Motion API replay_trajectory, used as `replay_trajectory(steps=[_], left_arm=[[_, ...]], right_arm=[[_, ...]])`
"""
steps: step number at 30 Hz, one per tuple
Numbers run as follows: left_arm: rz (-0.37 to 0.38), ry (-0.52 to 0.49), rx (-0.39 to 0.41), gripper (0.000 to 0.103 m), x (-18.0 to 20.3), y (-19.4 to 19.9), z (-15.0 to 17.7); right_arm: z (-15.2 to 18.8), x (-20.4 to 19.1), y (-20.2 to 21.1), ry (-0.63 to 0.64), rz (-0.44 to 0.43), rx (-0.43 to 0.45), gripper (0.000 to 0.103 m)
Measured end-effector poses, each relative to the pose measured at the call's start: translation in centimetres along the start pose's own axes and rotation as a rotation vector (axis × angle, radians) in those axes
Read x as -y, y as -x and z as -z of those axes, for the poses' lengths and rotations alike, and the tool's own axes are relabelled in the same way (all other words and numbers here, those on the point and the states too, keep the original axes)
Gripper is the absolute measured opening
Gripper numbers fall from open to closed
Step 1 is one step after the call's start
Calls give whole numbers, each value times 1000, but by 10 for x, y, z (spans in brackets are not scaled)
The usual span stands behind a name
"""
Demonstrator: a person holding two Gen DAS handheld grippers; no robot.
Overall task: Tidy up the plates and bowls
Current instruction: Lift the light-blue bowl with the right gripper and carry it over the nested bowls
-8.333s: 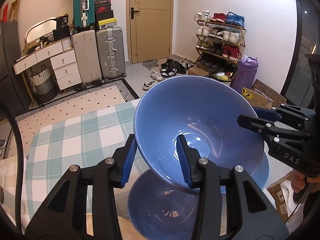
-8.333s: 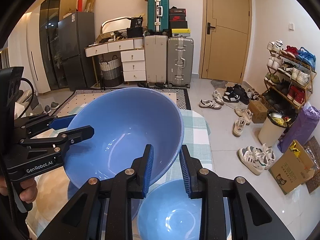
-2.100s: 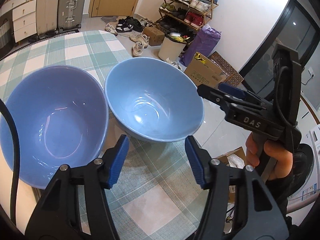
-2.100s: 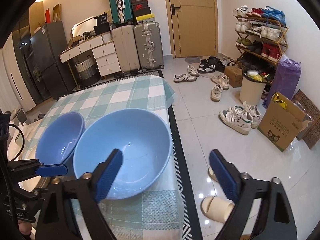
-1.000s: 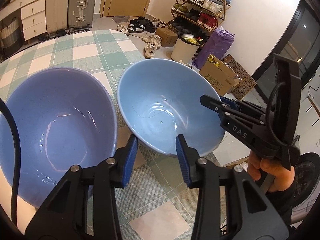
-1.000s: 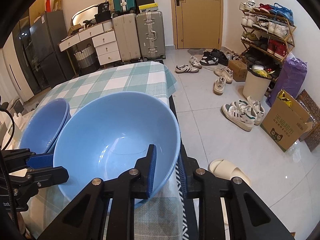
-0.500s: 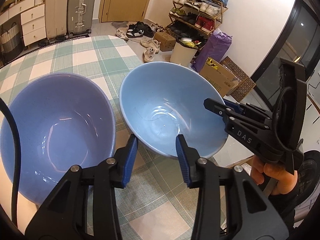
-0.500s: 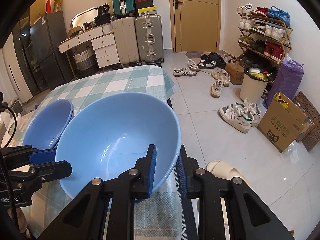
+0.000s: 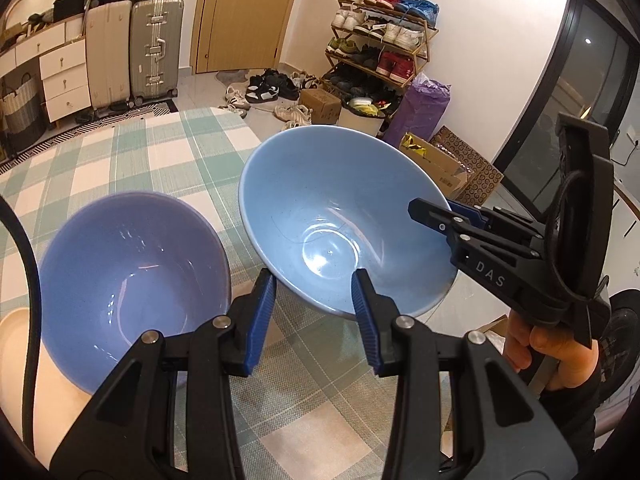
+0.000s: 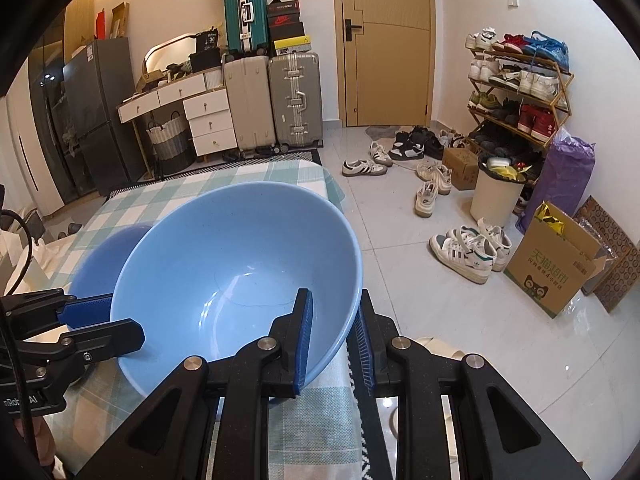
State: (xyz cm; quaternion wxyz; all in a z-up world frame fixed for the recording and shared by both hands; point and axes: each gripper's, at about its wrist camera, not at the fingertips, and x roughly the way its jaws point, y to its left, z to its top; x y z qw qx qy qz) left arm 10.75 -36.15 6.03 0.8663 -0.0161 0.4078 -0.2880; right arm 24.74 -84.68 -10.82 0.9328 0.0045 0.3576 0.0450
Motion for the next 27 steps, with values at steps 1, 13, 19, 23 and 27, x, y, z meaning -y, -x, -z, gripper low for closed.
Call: replay_trajectory(steps=[1,13,19,23,27], left_arm=[[0,-2,5,36,1,4,0],[-9,-13,84,36,4,62,-7],[-35,-13,124,36,3,95,-6],[-47,-11,147,36,1,117,-5],[-62,-8,168,36,-2,135,-4]], right_arm=[[-1,-1,4,0,0,7,21],[-23,-26,49,39,-2,86,21],[-34,-45,64,57,-17,115,21],[-40,-58,75,71,-29,136,21],[-46,-71,83,88,-36,149,21]])
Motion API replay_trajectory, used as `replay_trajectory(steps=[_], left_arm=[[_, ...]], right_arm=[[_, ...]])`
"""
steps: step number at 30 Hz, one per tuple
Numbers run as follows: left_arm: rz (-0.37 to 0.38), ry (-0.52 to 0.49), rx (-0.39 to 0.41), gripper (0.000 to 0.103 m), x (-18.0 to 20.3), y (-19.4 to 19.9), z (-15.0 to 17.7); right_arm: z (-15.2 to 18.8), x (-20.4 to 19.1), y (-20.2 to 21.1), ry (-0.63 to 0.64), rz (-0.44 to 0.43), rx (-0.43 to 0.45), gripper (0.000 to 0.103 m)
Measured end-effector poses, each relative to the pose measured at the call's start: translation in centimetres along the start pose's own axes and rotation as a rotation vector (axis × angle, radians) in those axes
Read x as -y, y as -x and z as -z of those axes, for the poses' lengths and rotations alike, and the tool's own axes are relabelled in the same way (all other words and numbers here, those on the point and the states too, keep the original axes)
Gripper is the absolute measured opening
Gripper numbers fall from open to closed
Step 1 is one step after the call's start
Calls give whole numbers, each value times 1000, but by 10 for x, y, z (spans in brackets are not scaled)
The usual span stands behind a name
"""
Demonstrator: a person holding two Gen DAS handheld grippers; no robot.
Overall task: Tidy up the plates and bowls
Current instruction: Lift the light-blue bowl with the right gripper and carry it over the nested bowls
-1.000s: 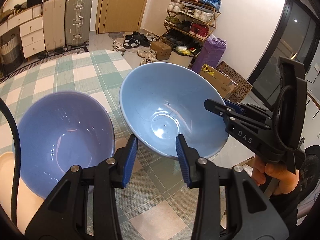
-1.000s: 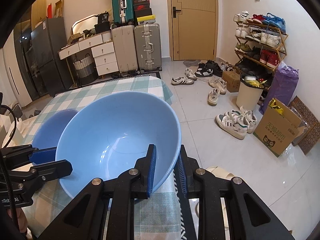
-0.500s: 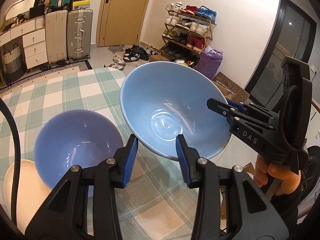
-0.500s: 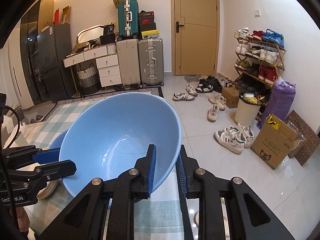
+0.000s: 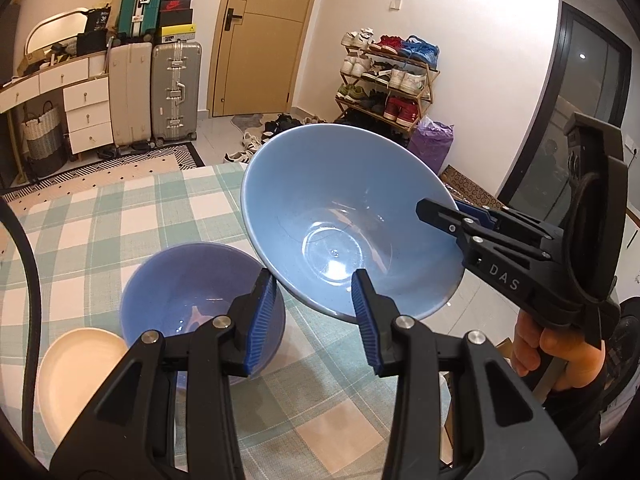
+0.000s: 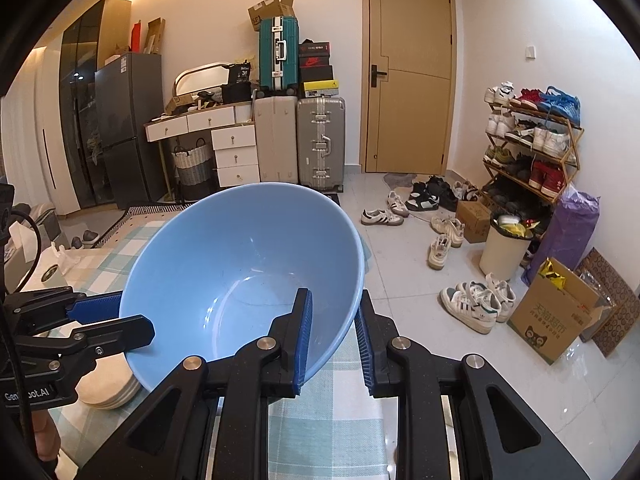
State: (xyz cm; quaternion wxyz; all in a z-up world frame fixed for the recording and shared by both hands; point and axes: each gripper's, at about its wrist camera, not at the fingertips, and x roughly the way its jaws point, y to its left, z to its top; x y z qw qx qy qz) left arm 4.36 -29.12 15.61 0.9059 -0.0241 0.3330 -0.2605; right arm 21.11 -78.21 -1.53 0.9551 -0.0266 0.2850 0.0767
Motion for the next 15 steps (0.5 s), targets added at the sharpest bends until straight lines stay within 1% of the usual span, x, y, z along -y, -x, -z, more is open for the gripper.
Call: replay_trajectory(steps=[10,15], left_arm=[[-58,3,43,36,-9,42,-1],[-87,17,47,36,-20,55,1]], right_arm=[[-14,-30,3,29,-38,18,21],[-17,-46,2,45,-59,23,22]])
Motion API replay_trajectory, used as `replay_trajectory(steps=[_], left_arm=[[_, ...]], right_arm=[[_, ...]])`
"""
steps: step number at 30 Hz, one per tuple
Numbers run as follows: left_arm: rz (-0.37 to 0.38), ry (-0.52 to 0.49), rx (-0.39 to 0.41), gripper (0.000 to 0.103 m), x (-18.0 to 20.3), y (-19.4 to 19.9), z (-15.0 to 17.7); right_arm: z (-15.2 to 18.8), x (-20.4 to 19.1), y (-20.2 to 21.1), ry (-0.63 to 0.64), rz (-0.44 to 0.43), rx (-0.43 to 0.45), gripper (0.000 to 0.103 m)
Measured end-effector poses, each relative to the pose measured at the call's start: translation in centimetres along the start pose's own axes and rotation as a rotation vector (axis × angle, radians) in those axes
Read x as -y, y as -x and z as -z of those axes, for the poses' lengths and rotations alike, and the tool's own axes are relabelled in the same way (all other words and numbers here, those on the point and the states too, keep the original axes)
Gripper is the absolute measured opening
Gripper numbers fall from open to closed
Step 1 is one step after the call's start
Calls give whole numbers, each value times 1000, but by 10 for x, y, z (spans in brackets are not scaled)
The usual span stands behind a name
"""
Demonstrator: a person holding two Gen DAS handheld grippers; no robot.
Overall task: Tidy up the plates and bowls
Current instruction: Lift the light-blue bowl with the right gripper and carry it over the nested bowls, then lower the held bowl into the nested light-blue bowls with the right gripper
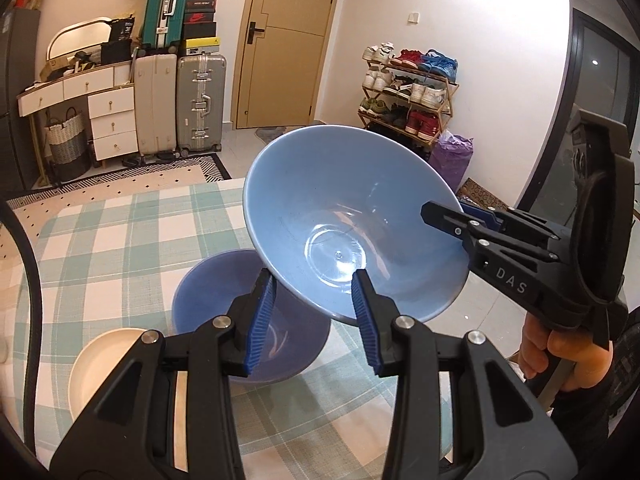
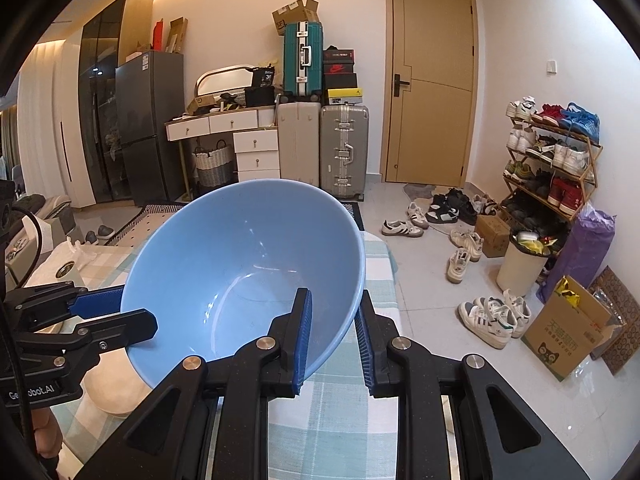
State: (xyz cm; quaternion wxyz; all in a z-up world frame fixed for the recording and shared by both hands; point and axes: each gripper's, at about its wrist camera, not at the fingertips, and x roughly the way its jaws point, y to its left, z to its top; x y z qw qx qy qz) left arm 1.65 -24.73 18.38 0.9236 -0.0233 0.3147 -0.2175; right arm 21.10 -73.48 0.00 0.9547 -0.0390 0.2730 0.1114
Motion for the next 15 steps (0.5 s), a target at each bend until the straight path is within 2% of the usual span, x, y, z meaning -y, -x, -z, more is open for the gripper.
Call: replay_trajectory(steps=[15], left_arm=[[-41,58,-7,36,-48,12,19]], right_arm=[[-2,-45,-31,40,-46,-30,22]])
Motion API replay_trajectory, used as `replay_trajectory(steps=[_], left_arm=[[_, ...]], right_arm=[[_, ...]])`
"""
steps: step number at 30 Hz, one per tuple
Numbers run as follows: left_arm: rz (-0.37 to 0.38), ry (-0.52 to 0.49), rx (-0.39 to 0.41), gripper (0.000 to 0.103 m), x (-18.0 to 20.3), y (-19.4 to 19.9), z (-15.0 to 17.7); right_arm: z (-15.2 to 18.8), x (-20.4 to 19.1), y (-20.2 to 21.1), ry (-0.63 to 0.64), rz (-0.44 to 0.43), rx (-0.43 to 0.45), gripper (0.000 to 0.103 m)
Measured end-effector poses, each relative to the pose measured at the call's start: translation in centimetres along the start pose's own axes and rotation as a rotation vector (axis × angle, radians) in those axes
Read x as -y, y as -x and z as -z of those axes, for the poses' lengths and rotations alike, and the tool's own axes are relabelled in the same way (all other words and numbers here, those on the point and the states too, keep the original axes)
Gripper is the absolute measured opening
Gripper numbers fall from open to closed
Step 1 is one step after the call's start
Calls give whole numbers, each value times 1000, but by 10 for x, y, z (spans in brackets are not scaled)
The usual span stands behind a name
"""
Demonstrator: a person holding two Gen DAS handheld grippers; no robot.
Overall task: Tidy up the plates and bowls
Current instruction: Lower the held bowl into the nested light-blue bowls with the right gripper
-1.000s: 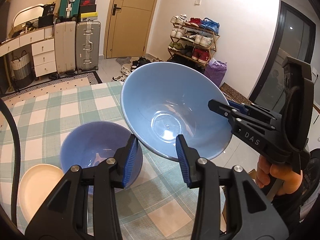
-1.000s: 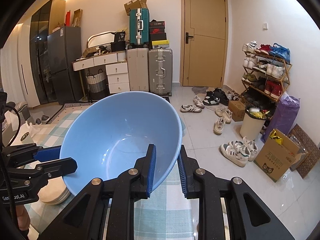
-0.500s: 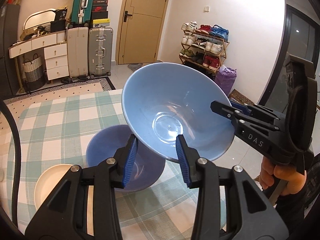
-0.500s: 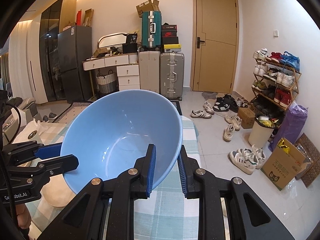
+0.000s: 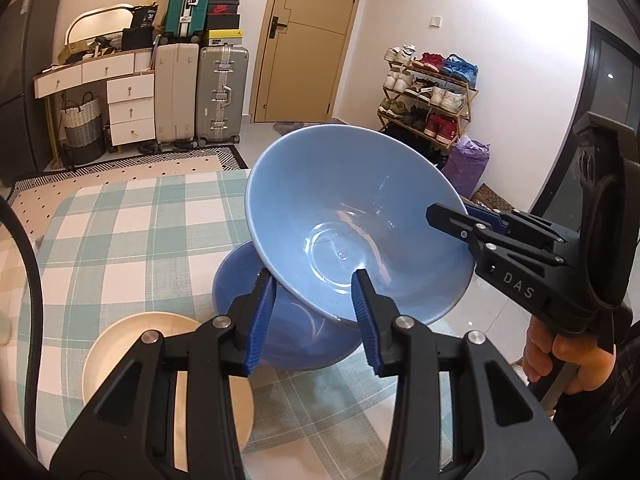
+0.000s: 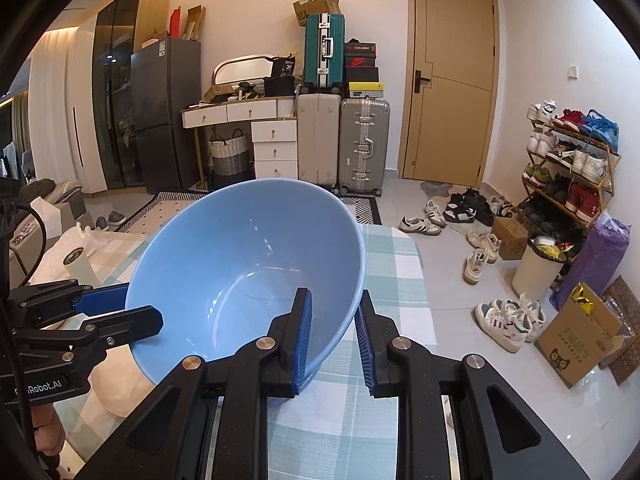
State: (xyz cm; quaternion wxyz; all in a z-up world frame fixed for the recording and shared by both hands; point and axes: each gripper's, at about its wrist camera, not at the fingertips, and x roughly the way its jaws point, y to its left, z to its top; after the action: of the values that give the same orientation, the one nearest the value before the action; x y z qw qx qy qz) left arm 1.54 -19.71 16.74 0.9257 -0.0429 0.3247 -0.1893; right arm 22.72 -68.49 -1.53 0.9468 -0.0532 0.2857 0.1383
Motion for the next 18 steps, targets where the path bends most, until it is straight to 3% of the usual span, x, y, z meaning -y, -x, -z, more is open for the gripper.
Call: replay_trajectory(steps=[18], left_arm=[[-61,-4,-82,36,-44,-60,19]], right_arm=[[21,-21,-62,4,-45,-80,22]])
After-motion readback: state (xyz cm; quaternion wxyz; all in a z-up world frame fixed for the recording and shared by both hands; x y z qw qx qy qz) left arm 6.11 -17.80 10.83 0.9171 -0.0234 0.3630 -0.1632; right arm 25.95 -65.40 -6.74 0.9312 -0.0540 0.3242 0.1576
